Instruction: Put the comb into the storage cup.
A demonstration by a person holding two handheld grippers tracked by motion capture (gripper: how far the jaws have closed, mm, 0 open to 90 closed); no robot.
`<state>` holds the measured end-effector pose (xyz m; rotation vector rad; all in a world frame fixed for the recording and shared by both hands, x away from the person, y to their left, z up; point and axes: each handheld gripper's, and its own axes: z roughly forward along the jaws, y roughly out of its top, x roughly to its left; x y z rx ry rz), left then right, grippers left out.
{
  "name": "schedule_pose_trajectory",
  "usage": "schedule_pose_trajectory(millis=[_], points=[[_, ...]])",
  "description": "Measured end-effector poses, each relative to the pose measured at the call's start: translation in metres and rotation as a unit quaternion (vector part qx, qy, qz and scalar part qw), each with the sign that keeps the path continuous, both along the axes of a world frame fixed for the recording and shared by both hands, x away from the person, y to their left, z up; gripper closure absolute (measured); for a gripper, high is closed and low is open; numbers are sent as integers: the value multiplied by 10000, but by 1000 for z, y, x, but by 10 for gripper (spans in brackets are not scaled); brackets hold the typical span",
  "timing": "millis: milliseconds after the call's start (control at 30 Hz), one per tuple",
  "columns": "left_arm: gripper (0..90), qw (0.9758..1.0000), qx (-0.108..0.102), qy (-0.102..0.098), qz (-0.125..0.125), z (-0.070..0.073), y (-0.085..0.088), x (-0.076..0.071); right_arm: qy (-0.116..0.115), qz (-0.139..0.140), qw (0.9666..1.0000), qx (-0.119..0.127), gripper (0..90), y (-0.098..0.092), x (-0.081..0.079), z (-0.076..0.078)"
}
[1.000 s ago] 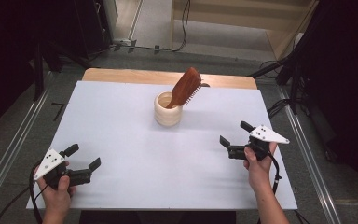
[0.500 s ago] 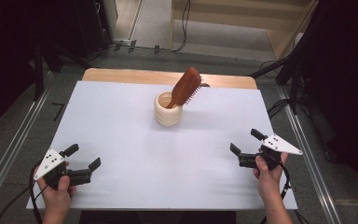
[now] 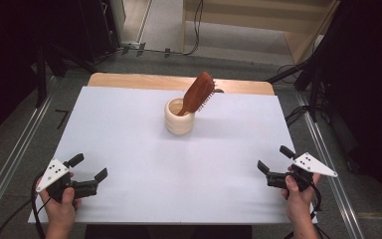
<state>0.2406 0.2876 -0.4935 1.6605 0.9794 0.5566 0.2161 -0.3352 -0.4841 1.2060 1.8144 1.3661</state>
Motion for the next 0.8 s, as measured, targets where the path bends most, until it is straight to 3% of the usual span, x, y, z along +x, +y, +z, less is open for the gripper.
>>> schedule_pose_trajectory(millis=[467, 567, 800], points=[[0, 10000, -25, -5, 9, 0, 1, 0, 89, -127, 9998, 93, 0, -25, -21, -23], [0, 10000, -25, -3, 8, 0, 0, 0, 116, -192, 9997, 0, 0, -30, -24, -29], [0, 10000, -14, -8, 3, 0, 0, 0, 79, -186, 9994, 275, 0, -39, -26, -34]])
